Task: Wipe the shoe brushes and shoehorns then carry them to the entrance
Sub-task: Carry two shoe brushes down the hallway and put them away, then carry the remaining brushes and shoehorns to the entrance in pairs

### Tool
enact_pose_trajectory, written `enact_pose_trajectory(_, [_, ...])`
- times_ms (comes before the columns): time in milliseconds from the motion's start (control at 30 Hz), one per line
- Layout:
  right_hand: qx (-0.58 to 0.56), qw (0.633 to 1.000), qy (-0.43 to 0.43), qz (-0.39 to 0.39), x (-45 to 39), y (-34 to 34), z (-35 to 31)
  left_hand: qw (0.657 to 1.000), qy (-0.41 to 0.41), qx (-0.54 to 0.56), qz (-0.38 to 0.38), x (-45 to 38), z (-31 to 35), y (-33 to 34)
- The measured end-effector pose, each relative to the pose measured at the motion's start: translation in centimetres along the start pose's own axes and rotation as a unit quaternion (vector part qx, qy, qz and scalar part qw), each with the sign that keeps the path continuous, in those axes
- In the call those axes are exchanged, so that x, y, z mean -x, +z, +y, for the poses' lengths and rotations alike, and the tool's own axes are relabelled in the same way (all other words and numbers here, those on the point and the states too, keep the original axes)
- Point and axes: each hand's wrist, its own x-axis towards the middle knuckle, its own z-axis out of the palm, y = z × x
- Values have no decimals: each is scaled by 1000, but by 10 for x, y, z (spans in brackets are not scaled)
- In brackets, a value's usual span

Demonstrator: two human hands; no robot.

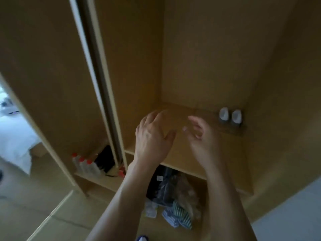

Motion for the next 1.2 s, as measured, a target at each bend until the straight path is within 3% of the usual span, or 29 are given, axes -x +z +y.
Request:
enact_pose_trajectory(333, [-13, 985, -64, -160, 49, 101, -75, 990, -92, -36, 100, 63, -77, -106])
enact_pose_trajectory(500, [-25, 973, -105, -204, 86, 175, -124, 971, -150, -80, 167, 99, -134, -177])
enact_pose_trajectory(967, [-51, 926, -215, -307, 238, 379, -280, 925, -261, -136, 240, 213, -304, -387])
enact_pose_trajectory(1200, [-77, 886, -259, -378, 287, 468, -347, 884, -328, -172, 285, 258, -368, -464])
